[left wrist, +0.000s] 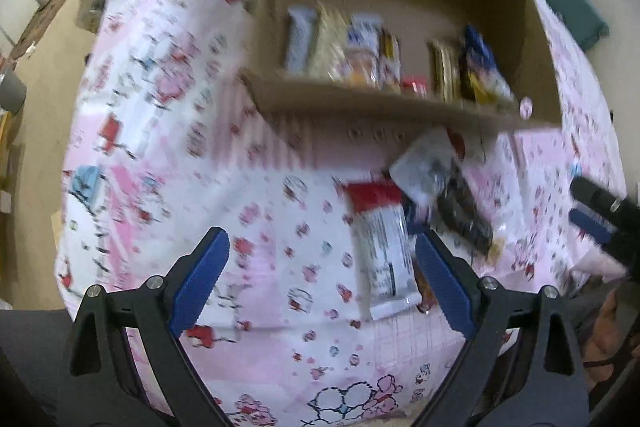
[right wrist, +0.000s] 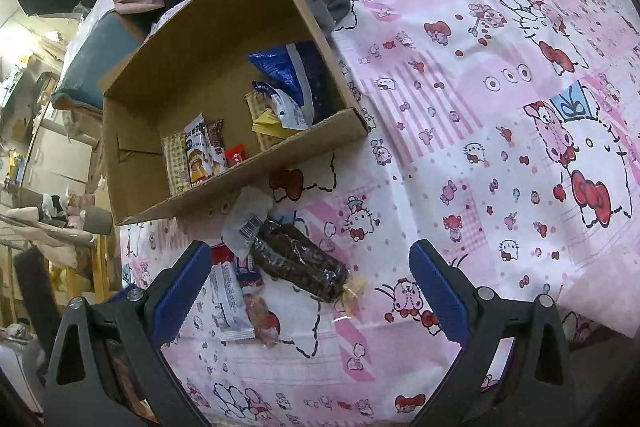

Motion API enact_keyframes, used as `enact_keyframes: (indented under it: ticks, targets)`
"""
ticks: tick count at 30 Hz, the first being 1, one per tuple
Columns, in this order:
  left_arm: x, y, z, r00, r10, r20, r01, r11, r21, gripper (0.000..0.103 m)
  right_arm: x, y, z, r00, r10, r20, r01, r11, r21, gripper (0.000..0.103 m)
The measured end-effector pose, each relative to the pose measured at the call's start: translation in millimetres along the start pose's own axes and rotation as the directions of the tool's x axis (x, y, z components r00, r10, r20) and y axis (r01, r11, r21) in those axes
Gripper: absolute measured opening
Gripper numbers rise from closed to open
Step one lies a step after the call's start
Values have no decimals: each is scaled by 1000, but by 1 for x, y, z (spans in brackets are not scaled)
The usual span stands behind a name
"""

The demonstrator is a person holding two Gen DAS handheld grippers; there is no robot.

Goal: Organize snacks
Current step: 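Grasp a white-red bar with left tool while right tool grasps brown jerky pack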

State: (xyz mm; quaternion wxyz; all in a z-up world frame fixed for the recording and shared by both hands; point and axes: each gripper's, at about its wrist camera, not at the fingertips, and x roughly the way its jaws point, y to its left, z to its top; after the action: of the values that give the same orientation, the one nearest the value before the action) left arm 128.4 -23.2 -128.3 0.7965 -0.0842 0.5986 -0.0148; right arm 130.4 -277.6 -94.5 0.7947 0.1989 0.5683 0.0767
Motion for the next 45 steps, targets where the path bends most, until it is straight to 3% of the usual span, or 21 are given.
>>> enact_keyframes:
  ticks: [6,9,14,17,19,21,26,28,31,33,35,37,40,45]
  targets:
    - [26,-33,-8,999,3,-48,3,994,107,86,1,-4,1,1000,0,0,0,1000,20,101]
    - [34,-42,-7,998,-5,-64,14,990,137,79,1,-6,2,1000,-4,3,4,1000,26,101]
    - [56,-41,-7,993,7,-114,9,991,134,78,2,-7,4,1000,-1,10,0,999,41,101]
    - [63,-41,-6,994,37,-106,-20,987,161,77,4,-5,4,1000,3,6,-3,999,39,101]
    - [64,-43,-5,992,66,-105,-47,983,176,61,4,-4,4,1000,5,2,-5,999,36,101]
    - [61,-39,-6,989,102,-104,-81,979,187,28,6,-4,4,1000,12,-6,-12,999,36,101]
    - [49,-12,-8,990,63,-127,-51,994,94,28,15,-5,6,999,21,-45,-20,999,37,101]
    - [40,0,-9,990,63,-122,-57,997,54,28,25,-1,9,995,27,-98,-27,1000,8,101]
    - [26,14,-10,992,47,-115,-47,999,-4,28,47,17,15,974,7,-226,-38,991,-131,101]
    - [14,21,-11,994,17,-105,-22,999,-41,28,57,30,16,967,-36,-254,-26,971,-236,101]
    - [3,22,-11,997,-2,-81,-2,999,-47,28,68,47,14,963,-113,-245,12,926,-378,101]
    - [-8,24,-11,999,-1,-45,0,1000,-21,28,79,61,11,958,-175,-228,38,863,-503,101]
    - [-16,17,-3,1000,10,-4,-10,1000,13,28,95,82,1,948,-224,-228,10,735,-678,101]
    - [-16,26,6,1000,-10,-14,9,999,-33,28,120,85,-8,923,-253,-291,-45,679,-732,100]
